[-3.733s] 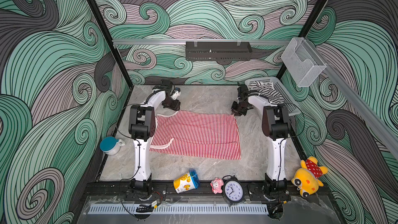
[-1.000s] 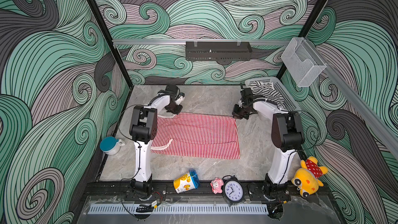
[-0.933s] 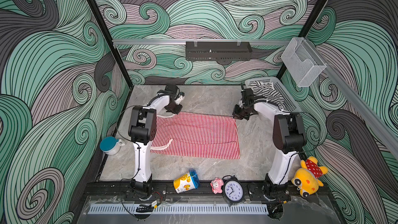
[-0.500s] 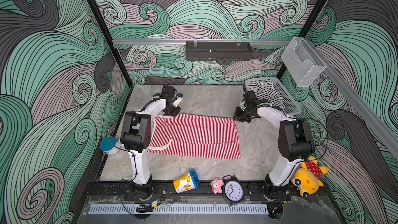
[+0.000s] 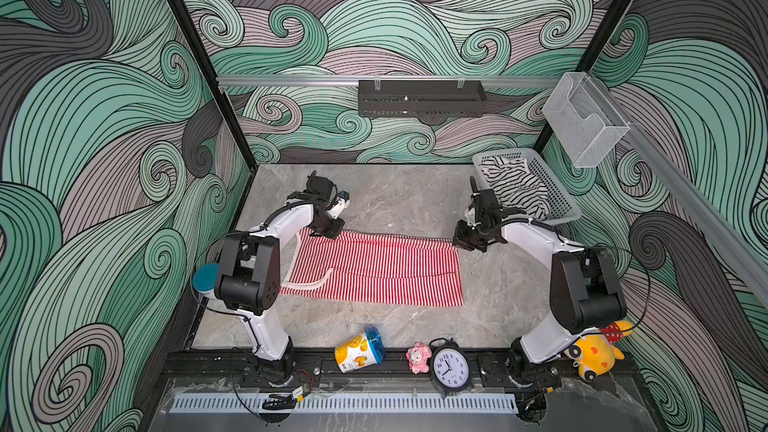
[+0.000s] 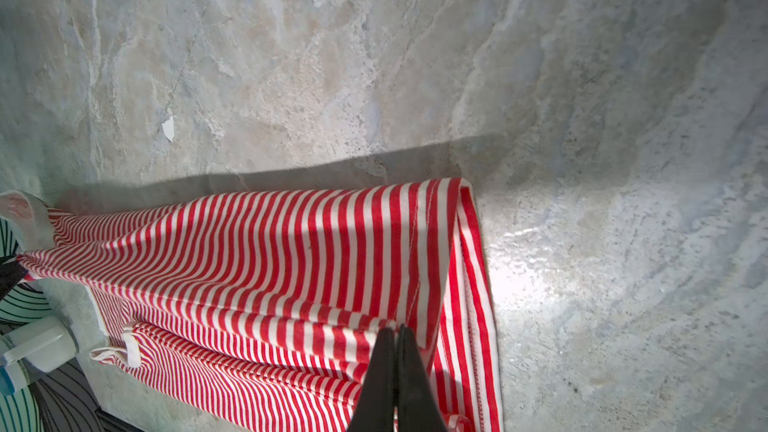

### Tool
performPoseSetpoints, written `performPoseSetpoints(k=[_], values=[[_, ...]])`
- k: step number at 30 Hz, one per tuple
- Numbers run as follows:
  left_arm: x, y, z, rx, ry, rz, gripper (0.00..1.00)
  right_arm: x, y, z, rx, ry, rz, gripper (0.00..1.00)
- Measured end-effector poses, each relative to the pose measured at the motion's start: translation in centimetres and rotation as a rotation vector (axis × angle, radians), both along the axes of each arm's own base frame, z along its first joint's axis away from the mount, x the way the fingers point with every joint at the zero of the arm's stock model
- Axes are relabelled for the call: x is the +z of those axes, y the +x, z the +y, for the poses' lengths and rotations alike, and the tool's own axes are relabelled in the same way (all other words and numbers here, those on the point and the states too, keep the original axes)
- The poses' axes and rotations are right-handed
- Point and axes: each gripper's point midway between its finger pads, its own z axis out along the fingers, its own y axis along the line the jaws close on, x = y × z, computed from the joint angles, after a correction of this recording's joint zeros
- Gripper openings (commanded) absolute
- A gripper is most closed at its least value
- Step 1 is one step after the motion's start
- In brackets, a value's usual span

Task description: Fold and stack the tank tops

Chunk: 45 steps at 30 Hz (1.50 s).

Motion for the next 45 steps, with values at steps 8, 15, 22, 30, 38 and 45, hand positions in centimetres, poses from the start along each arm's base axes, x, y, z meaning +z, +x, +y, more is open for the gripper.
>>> performPoseSetpoints(k=[8, 15, 22, 30, 38, 45], values=[[-2.2, -2.4, 0.0, -0.010, -0.009, 0.079, 0.10, -1.2, -1.4, -0.2, 0.001, -0.005, 0.027, 0.00], [-2.7, -3.4, 0.0, -0.014, -0.020, 0.100, 0.10, -2.0, -3.0, -0.4, -0.002, -0.006, 0.040, 0.00], [-3.3, -4.9, 0.1, -0.017, -0.027, 0.130, 0.10, -2.7, -3.6, -0.6, -0.002, -0.008, 0.049, 0.00], [-3.2, -6.4, 0.1, -0.022, -0.040, 0.137, 0.10, -2.8, -4.4, -0.8, -0.008, -0.005, 0.047, 0.00], [-2.8, -7.1, 0.2, -0.023, -0.045, 0.126, 0.10, -2.5, -4.9, -0.9, -0.009, -0.002, 0.032, 0.00], [-1.7, -7.9, 0.4, -0.024, -0.052, 0.089, 0.10, -2.2, -5.7, -1.1, -0.009, 0.000, 0.020, 0.00]])
